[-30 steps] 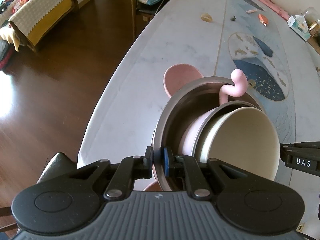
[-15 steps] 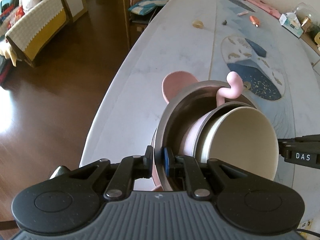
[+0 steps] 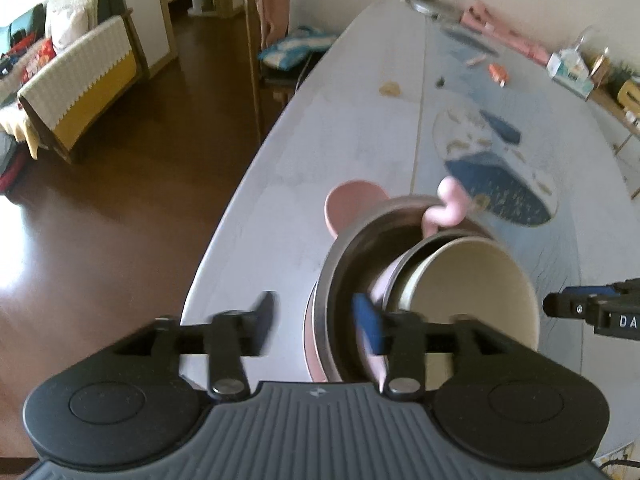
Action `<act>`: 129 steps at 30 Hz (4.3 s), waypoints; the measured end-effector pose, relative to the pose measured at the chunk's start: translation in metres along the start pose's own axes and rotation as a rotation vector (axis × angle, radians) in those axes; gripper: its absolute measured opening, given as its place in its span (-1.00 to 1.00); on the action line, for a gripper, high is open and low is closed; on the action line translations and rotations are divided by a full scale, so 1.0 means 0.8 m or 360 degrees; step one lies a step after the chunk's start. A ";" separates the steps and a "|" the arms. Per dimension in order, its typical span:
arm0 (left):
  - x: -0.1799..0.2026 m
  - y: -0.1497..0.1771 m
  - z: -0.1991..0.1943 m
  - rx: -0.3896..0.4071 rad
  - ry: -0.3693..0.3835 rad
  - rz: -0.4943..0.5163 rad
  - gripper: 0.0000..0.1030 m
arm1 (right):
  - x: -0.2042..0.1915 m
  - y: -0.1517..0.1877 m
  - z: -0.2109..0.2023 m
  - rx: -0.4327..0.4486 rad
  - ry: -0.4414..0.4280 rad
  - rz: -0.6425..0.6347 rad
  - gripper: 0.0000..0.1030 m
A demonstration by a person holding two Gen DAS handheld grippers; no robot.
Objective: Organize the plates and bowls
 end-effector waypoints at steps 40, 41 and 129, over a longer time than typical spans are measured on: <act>0.096 0.091 -0.175 0.0652 0.0292 0.0095 1.00 | 0.008 0.142 -0.184 0.0985 0.0004 -0.0048 0.99; 0.098 0.093 -0.175 0.0651 0.0299 0.0100 1.00 | 0.008 0.145 -0.186 0.0993 0.0008 -0.0041 0.99; 0.099 0.131 -0.172 0.0496 0.0148 0.0001 1.00 | -0.008 0.156 -0.170 0.0819 -0.0048 -0.0034 0.99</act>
Point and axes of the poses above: each gripper's, at about its wrist camera, not at the fingertips, and z roughly the way its jaws point, x to its right, y to its underside, the point moved 1 cm from there along z, roughly the way its jaws point, and after that the axes turned 1 degree about -x, right-handed, at the moved point
